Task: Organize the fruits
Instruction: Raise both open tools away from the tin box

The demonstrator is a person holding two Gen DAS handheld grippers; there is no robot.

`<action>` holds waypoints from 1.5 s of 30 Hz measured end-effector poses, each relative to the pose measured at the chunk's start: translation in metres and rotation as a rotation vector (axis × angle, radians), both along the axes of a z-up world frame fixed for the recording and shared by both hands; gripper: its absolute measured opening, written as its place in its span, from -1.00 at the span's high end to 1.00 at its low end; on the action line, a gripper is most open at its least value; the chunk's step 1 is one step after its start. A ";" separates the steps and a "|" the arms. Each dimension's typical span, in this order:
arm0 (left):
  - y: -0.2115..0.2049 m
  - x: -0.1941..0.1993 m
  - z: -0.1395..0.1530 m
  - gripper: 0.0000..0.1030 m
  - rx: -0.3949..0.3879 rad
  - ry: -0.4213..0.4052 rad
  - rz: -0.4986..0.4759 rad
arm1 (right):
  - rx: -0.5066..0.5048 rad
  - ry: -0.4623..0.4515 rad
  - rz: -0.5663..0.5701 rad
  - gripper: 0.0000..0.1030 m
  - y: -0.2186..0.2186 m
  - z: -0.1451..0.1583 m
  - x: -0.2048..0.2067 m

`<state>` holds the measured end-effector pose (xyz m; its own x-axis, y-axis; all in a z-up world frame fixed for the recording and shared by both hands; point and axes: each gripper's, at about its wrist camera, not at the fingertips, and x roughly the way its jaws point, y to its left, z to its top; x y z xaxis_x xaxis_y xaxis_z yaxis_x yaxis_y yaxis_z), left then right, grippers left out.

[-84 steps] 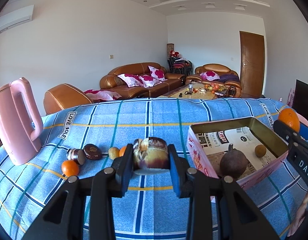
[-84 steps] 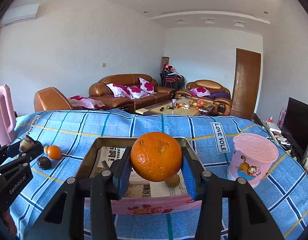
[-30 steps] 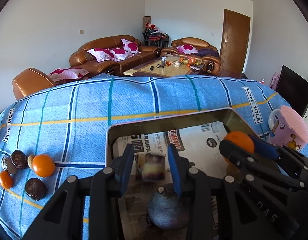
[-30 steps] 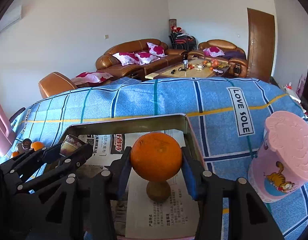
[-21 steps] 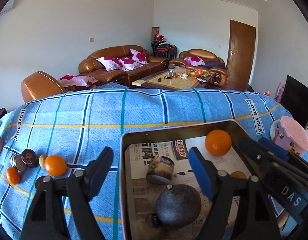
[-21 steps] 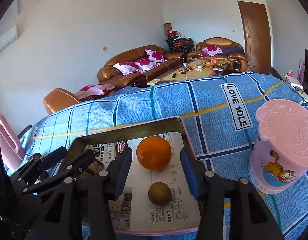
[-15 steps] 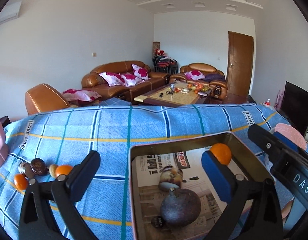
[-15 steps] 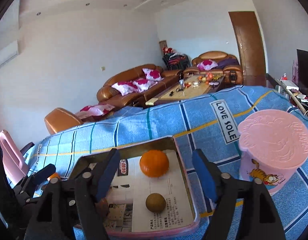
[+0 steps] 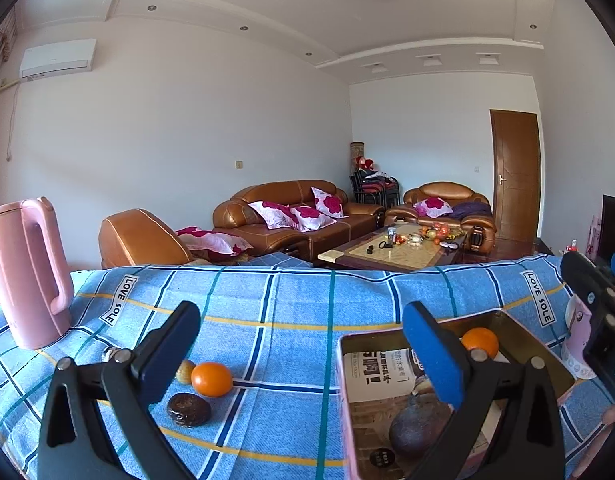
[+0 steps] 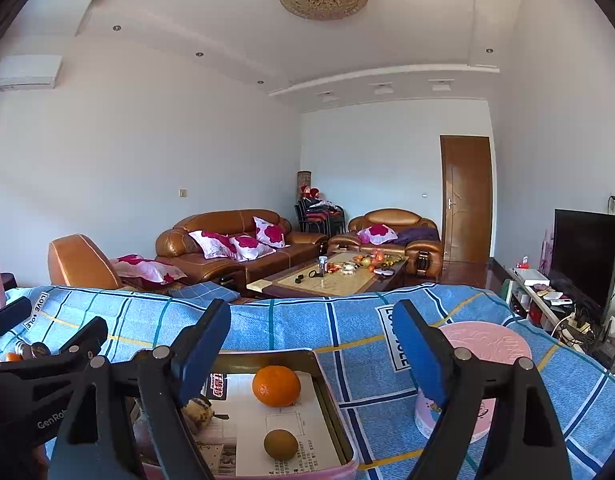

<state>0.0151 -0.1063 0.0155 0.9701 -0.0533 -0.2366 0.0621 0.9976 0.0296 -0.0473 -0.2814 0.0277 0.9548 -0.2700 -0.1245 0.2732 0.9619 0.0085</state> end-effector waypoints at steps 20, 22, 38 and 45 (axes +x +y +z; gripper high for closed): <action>0.010 -0.019 -0.006 -1.00 -0.029 0.067 -0.063 | 0.027 -0.097 -0.052 -0.98 0.009 0.001 -0.031; 0.011 -0.021 -0.006 -1.00 -0.031 0.069 -0.073 | 0.023 -0.087 -0.077 -0.98 0.009 0.001 -0.030; 0.029 -0.024 -0.009 -1.00 -0.028 0.147 -0.114 | 0.138 0.114 -0.045 -0.98 0.015 -0.011 -0.026; 0.047 -0.016 -0.012 -1.00 -0.017 0.183 -0.116 | 0.099 0.180 -0.030 -0.98 0.039 -0.016 -0.020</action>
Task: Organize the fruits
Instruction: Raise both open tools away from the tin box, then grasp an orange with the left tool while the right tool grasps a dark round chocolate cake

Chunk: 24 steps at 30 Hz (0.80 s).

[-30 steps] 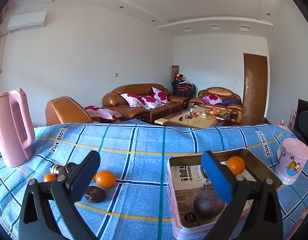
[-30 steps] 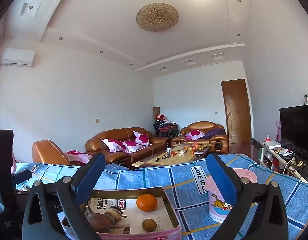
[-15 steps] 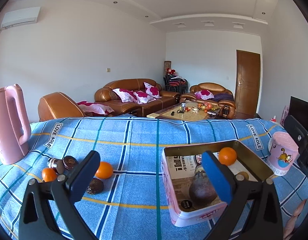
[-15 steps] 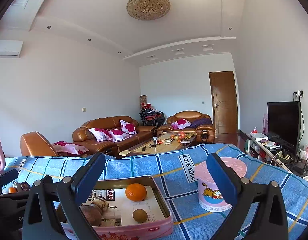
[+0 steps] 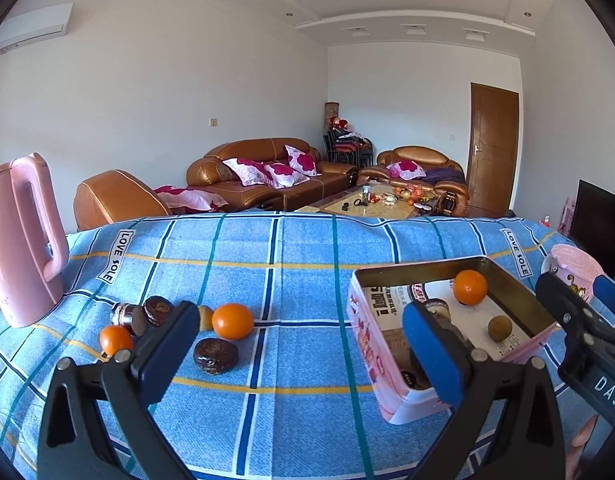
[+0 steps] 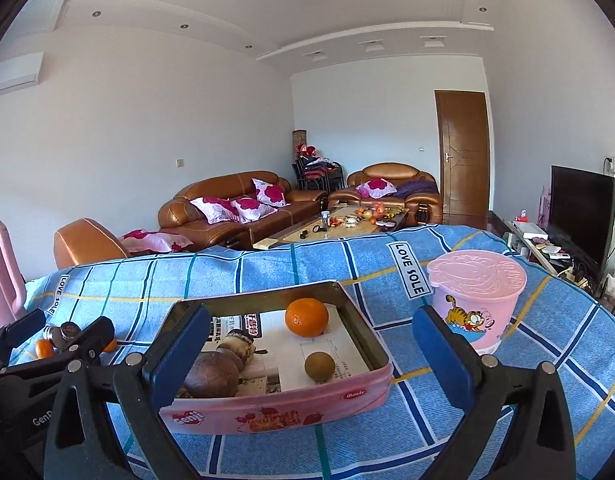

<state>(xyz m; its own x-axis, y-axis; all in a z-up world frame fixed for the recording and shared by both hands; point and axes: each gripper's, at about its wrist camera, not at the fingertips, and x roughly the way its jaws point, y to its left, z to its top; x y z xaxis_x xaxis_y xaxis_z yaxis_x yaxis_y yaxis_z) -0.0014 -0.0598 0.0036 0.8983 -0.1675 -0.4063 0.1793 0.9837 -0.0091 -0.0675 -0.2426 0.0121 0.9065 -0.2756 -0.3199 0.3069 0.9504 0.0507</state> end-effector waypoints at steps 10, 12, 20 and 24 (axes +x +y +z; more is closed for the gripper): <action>0.032 0.008 -0.001 -1.00 0.039 -0.008 0.036 | 0.060 0.083 0.023 -0.98 0.032 -0.005 0.023; 0.041 0.011 -0.001 -1.00 0.036 -0.006 0.048 | 0.056 0.093 0.036 -0.98 0.043 -0.006 0.029; 0.077 0.027 -0.004 -1.00 0.014 0.034 0.101 | 0.019 0.059 0.097 -0.98 0.086 -0.002 0.038; 0.094 0.032 -0.006 -1.00 0.004 0.049 0.117 | 0.044 0.095 0.117 -0.98 0.098 -0.006 0.050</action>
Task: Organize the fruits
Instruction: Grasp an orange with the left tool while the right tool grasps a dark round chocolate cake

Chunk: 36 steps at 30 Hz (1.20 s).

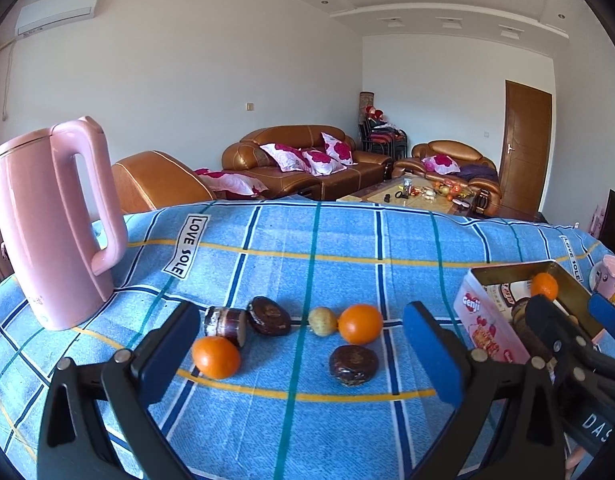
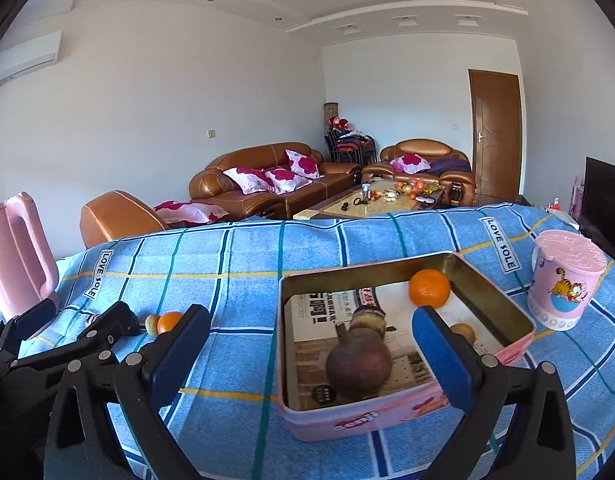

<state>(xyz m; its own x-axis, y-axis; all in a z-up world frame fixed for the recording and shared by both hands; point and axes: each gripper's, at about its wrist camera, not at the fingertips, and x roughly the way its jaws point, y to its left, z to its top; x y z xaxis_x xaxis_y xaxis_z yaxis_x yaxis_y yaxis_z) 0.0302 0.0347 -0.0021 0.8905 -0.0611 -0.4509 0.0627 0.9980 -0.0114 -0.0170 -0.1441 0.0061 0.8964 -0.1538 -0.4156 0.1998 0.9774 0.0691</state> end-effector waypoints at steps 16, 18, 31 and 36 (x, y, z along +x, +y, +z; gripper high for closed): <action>0.090 0.044 -0.005 -1.00 0.045 0.153 0.191 | -0.003 0.044 0.113 -0.98 0.045 -0.004 0.022; 0.106 0.050 -0.009 -1.00 0.017 0.189 0.204 | -0.010 0.043 0.144 -0.98 0.052 -0.004 0.025; 0.118 0.058 -0.017 -1.00 -0.051 0.313 0.059 | -0.007 0.320 0.320 -0.61 0.110 -0.038 0.078; 0.090 0.057 -0.020 -1.00 0.052 0.322 -0.026 | 0.035 0.390 0.342 -0.52 0.110 -0.049 0.087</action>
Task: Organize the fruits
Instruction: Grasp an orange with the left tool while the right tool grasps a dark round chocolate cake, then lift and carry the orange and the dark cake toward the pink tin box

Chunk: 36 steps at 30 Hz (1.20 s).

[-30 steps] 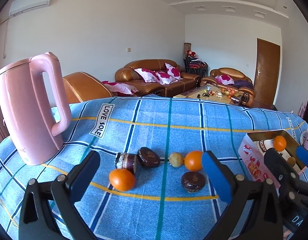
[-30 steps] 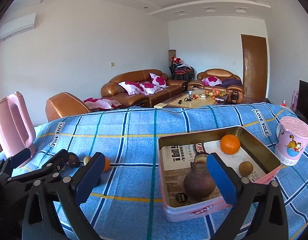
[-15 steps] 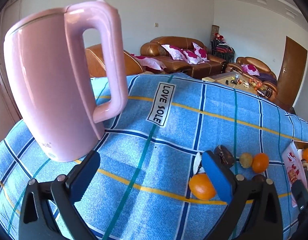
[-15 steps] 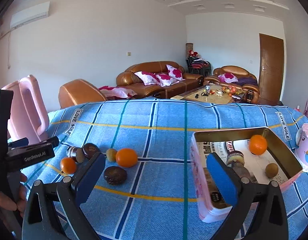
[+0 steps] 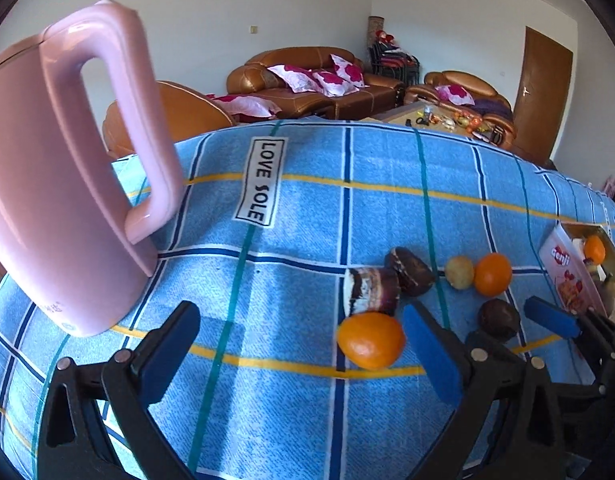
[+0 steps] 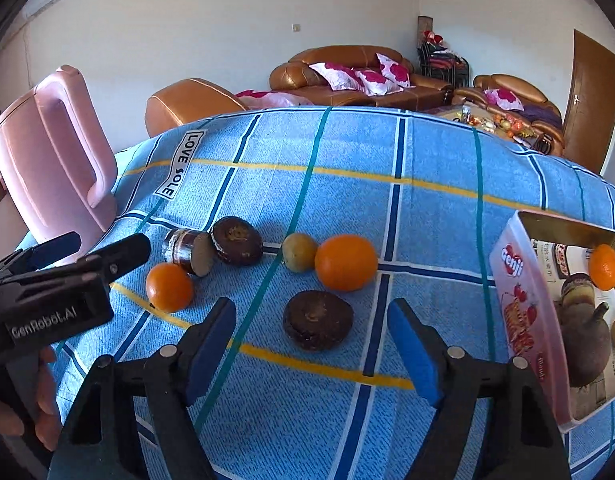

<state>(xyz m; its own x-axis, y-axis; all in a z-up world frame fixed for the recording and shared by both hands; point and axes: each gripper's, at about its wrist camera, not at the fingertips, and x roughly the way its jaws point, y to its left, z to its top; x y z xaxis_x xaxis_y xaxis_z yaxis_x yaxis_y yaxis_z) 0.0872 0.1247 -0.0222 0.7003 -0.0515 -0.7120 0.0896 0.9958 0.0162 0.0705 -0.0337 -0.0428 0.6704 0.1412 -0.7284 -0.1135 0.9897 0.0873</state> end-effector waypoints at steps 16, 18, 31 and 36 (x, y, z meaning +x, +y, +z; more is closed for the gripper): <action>-0.011 0.010 -0.019 -0.51 0.020 0.078 -0.048 | 0.138 0.056 0.023 0.22 -0.026 -0.007 -0.014; -0.007 0.010 -0.021 -0.34 -0.009 0.090 -0.045 | 0.153 0.050 0.019 0.22 -0.029 -0.007 -0.016; 0.014 -0.009 -0.002 0.17 -0.122 -0.024 0.004 | 0.168 -0.076 0.026 0.23 -0.030 0.008 -0.029; 0.020 -0.032 0.024 0.17 -0.124 -0.256 0.074 | 0.127 -0.222 -0.001 0.23 -0.033 0.026 -0.041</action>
